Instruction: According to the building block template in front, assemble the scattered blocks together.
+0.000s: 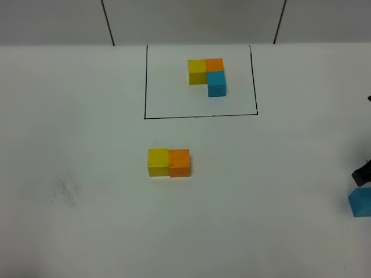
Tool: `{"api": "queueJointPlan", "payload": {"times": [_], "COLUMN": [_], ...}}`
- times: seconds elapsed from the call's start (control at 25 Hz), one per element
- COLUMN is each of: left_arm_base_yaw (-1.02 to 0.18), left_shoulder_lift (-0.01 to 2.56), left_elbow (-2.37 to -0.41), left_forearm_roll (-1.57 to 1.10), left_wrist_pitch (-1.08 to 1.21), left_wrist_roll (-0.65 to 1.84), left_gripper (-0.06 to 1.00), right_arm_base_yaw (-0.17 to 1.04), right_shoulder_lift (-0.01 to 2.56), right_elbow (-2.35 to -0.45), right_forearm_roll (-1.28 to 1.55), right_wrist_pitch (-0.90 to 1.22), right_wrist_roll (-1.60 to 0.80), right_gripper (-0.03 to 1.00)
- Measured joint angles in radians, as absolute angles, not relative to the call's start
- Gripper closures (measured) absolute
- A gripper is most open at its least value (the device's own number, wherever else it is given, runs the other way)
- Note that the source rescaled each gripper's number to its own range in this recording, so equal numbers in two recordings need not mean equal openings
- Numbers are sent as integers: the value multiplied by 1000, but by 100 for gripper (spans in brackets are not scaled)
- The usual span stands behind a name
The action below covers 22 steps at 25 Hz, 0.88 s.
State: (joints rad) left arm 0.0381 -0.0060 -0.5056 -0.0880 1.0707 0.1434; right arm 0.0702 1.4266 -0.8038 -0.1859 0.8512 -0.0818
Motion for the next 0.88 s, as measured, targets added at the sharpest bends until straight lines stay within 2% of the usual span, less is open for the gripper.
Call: {"api": "queueJointPlan", "payload": {"times": [0.08,0.2,0.32,0.48,0.56,0.68,0.88], "left_arm_base_yaw": [38,38,38,38,38,38,38], "left_shoulder_lift": [-6,-6,-6,-6,-6,-6,-6], "left_elbow": [-506,-506,-506,-506,-506,-506,-506], "left_forearm_roll": [-88,-88,-88,-88,-88,-88,-88], "left_wrist_pitch": [1071,1071,1071,1071,1071,1071,1071], "left_wrist_roll": [145,145,145,145,145,145,145], "left_gripper": [94,94,94,94,94,94,94], "right_arm_base_yaw": [70,70,70,70,70,70,70], "right_shoulder_lift": [1423,1421,1421,1421,1421,1420,1419], "right_elbow": [-776,-746,-725,-720,-709,-667,-585], "right_forearm_roll": [-186,-177,-160,-155,-155,-155,-155], "right_wrist_pitch": [829,769,715,686,673,646,561], "right_wrist_roll": [-50,-11,19,78,117,163,192], "right_gripper": [93,84,66,36,25,21,22]}}
